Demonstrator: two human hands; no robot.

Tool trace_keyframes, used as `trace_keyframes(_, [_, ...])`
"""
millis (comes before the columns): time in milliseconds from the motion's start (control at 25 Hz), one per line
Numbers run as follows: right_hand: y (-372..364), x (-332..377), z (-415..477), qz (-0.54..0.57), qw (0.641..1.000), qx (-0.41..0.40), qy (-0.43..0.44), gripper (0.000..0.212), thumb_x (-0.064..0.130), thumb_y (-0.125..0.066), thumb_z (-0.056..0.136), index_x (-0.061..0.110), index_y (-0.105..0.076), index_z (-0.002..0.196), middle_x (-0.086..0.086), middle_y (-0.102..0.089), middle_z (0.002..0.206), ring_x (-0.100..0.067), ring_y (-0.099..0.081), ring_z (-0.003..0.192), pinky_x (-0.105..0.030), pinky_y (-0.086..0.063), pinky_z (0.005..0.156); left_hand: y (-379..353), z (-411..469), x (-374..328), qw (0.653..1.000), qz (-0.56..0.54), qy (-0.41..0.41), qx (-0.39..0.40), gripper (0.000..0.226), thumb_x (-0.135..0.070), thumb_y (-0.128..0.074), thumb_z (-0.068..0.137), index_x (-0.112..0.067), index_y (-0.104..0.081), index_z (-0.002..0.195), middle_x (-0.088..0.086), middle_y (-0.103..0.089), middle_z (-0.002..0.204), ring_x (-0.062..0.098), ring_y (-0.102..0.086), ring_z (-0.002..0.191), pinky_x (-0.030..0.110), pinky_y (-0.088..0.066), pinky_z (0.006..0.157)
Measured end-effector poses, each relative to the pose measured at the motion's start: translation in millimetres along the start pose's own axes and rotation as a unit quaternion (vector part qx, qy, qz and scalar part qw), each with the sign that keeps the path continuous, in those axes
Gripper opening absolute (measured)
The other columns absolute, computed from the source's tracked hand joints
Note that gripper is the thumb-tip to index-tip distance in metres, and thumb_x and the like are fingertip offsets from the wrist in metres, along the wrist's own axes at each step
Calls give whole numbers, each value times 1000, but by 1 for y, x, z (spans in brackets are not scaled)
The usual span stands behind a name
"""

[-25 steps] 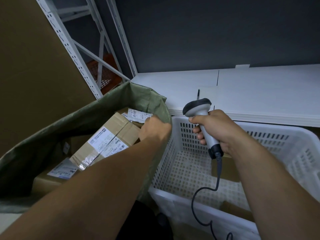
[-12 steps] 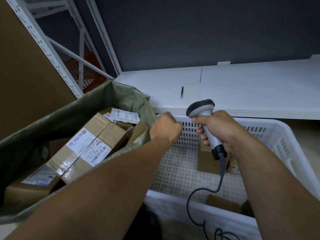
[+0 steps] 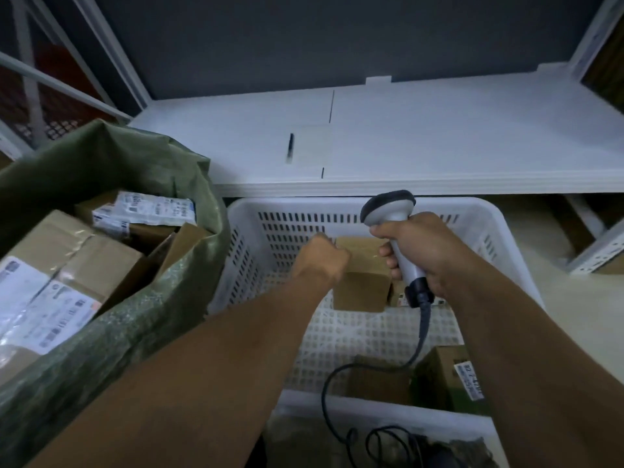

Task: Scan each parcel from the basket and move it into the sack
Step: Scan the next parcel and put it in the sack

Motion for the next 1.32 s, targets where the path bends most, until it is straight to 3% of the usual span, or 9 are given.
trace_keyframes(80, [7,-12,11,2,1000,-9,-10,19,15,-70,94,-4,-67,96,-13,-60,69,-18,-53,46,-27,-46,46,-29,20,6,1000,20,4,21,30,-21,-57,87,-9,-61,115,17,-65,109,30,-66,95,29,-46,62])
trace_keyframes(160, [13,-22,22,6,1000,-23,-15,17,14,-69,95,-3,-66,94,-13,-59,68,-18,-53,44,-28,-46,46,-54,41,13,998,52,1,46,46,-25,-57,87,-11,-56,130,15,-57,130,33,-59,117,40,-54,90])
trace_keyframes(240, [18,-29,32,16,999,-39,-18,16,14,-68,96,-2,-66,92,-12,-58,67,-17,-52,43,-27,-45,45,-79,60,16,993,88,-12,80,53,-29,-54,92,-15,-48,143,13,-45,146,34,-44,134,46,-41,112])
trace_keyframes(400, [20,-36,44,37,997,-55,-25,15,13,-68,95,-2,-66,91,-13,-58,67,-17,-51,42,-26,-44,44,-125,80,19,958,214,-84,171,66,-30,-50,95,-15,-28,156,9,-22,163,32,-18,151,46,-23,123])
trace_keyframes(560, [24,-44,48,34,996,-70,-34,18,13,-68,94,-5,-68,97,-11,-58,65,-15,-51,41,-25,-44,44,-138,79,29,944,225,-94,220,77,-26,-53,94,-8,-17,159,12,-15,166,32,-6,155,50,-23,123])
trace_keyframes(960, [16,-43,42,36,996,-58,-48,17,12,-69,94,-4,-69,97,-10,-61,66,-14,-52,42,-25,-46,44,-126,64,28,958,262,-66,95,56,-18,-46,102,-4,-25,152,17,-28,155,34,-25,144,47,-40,110])
trace_keyframes(1080, [15,-44,41,34,997,-50,-51,17,13,-69,94,-4,-69,96,-11,-61,67,-16,-52,44,-26,-46,45,-120,63,22,967,238,-56,72,74,-22,-54,99,-11,-11,158,17,-17,158,35,-21,146,49,-37,112])
trace_keyframes(1200, [17,-46,42,34,997,-50,-53,19,13,-69,95,-5,-69,99,-12,-61,68,-16,-52,44,-26,-46,45,-124,70,43,986,93,62,123,110,-23,-70,92,-21,15,160,17,4,167,43,-14,151,54,-35,116])
trace_keyframes(1320, [18,-46,42,33,997,-50,-53,20,14,-69,95,-5,-68,102,-12,-61,70,-16,-53,44,-27,-47,47,-134,64,72,956,-102,210,176,133,-16,-84,79,-31,23,157,18,-14,164,44,-39,139,54,-58,79])
Point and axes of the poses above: each hand's wrist, its own z-axis towards the middle knuckle, its own y-axis out of the back of the hand, x = y × z, the point moved 8 cm from there along z, towards the middle knuckle
